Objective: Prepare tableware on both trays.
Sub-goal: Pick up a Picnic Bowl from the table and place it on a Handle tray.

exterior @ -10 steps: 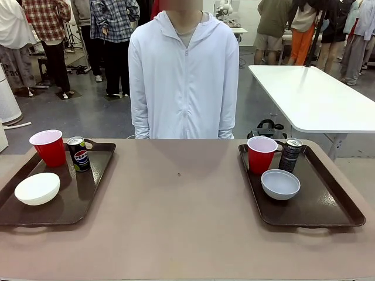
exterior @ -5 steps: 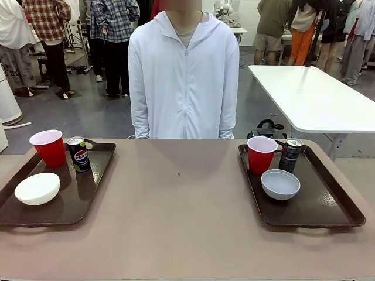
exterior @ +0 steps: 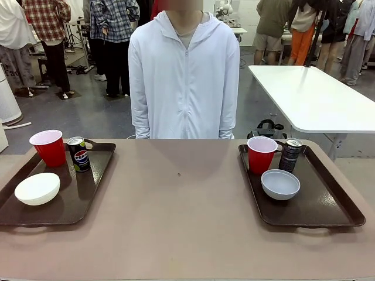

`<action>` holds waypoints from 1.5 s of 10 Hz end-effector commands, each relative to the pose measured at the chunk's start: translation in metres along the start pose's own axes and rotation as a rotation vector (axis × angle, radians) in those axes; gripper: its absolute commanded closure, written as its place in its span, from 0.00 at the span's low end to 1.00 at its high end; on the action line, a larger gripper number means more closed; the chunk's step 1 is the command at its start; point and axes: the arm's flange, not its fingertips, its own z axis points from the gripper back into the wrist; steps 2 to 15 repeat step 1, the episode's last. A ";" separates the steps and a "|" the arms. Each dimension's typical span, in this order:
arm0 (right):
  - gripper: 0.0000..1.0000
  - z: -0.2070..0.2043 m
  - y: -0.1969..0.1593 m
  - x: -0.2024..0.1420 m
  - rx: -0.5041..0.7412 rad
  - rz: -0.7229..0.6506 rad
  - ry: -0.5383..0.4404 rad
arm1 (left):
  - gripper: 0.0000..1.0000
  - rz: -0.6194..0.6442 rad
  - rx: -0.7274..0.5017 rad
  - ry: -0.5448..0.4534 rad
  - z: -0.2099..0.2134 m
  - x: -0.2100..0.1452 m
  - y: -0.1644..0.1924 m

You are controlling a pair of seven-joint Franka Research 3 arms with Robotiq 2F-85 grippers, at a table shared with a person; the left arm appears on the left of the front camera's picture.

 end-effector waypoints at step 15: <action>0.00 -0.001 0.002 0.001 0.021 0.002 -0.015 | 0.00 -0.002 -0.006 -0.019 0.000 0.000 0.000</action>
